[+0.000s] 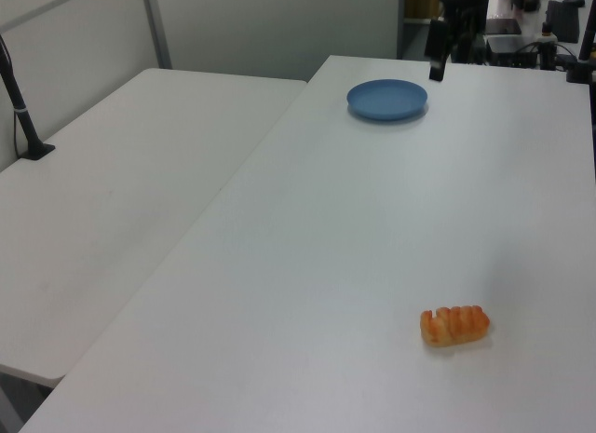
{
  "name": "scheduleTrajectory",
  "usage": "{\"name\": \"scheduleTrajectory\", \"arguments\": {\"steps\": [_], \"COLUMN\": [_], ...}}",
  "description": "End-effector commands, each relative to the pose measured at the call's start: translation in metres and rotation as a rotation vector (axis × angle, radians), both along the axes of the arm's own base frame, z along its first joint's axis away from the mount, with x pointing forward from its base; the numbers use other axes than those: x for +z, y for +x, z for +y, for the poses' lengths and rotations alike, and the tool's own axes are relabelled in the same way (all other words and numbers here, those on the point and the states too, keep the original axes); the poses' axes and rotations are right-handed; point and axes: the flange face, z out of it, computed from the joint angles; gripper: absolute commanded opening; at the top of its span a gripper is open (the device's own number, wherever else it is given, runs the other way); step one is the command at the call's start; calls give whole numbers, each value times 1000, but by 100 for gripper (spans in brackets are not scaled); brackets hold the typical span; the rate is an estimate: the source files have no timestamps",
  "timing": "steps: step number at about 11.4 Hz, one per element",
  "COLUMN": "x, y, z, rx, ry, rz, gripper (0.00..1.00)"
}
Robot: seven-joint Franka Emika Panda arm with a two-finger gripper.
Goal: Put the bread on the table
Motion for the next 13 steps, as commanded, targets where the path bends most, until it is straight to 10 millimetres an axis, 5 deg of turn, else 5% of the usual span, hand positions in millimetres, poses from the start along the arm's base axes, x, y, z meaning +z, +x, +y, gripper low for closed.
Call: {"name": "scheduleTrajectory", "arguments": {"steps": [1,4,7,10,13], "x": [0,-2,-6,-7,-8], "y": [2,13,15,12,12], "z": [-58,-90,-99,-76,-76], "rx": [149,299,357,387,388], "ry": [102,83,73,58,56], "rz": [14,-38,-33,-21,-19], "gripper": [100,100,100,100,100]}}
